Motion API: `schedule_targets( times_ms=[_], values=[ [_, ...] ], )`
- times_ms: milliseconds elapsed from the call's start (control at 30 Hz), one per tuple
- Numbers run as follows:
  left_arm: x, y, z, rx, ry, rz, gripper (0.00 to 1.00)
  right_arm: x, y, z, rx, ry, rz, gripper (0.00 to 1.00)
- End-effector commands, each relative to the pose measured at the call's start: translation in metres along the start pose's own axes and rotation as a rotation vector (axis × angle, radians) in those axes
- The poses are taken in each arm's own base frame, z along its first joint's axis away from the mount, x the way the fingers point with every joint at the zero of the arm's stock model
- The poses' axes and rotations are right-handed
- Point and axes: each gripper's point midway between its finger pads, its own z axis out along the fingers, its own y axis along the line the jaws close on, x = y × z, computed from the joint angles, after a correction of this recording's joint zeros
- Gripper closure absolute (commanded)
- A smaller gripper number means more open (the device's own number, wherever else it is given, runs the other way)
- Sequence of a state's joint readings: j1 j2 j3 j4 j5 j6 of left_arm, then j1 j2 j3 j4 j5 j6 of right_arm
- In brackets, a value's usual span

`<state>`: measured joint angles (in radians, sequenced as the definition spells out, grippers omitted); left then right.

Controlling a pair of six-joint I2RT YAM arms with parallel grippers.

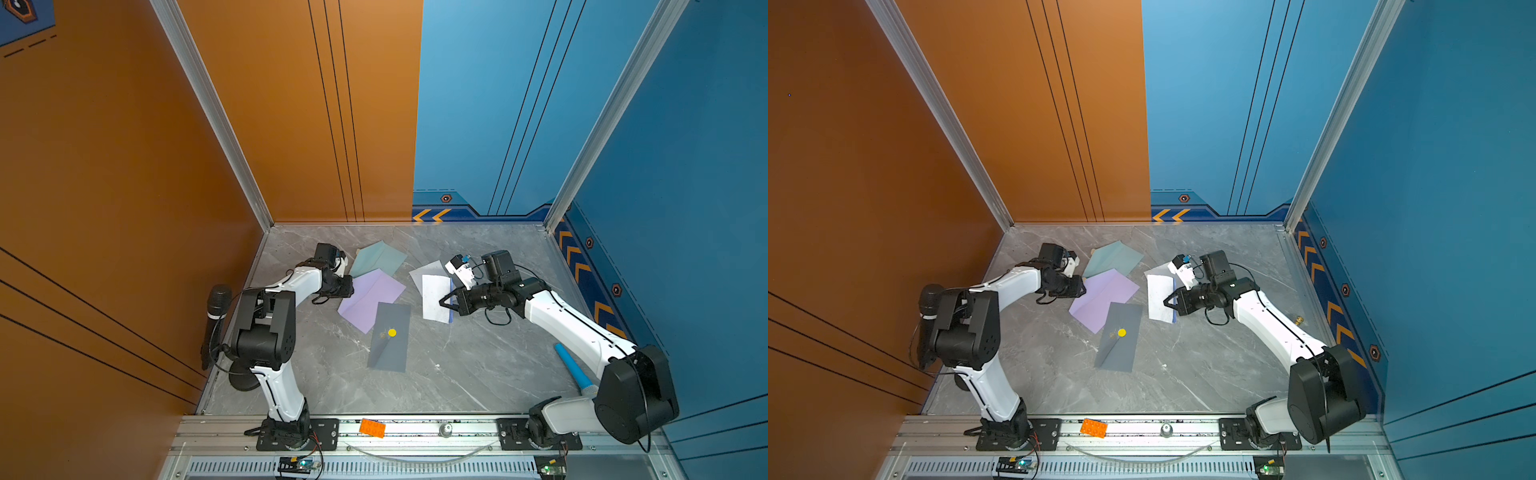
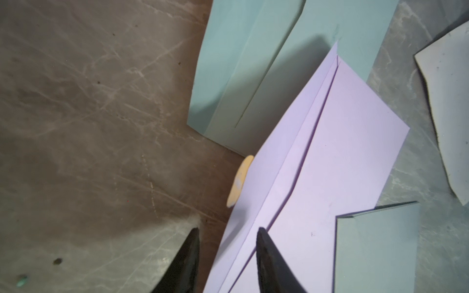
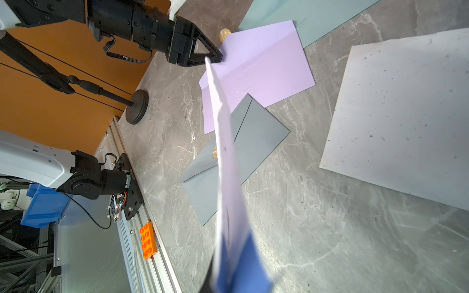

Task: Fold the letter paper in half and place it into the envelope
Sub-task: Pick up the envelope from the envelope.

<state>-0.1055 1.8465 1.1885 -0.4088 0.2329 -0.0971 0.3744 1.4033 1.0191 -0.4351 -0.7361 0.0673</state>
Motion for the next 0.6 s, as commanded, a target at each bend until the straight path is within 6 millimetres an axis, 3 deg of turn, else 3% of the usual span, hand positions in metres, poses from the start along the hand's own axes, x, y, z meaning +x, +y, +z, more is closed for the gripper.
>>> schedule_targets(
  times_ms=[0, 167, 567],
  values=[
    [0.0001, -0.003, 0.0038, 0.023, 0.028, 0.015, 0.61, 0.0037, 0.0013, 0.0042, -0.013, 0.017, 0.015, 1.0],
    [0.0007, -0.0055, 0.0109, 0.033, 0.043, 0.019, 0.62, 0.0047, 0.0003, 0.0047, -0.01, 0.02, 0.018, 1.0],
    [0.001, -0.0123, 0.0128, 0.062, 0.056, 0.04, 0.77, 0.0056, 0.0028, 0.0021, -0.009, 0.014, 0.02, 1.0]
  ],
)
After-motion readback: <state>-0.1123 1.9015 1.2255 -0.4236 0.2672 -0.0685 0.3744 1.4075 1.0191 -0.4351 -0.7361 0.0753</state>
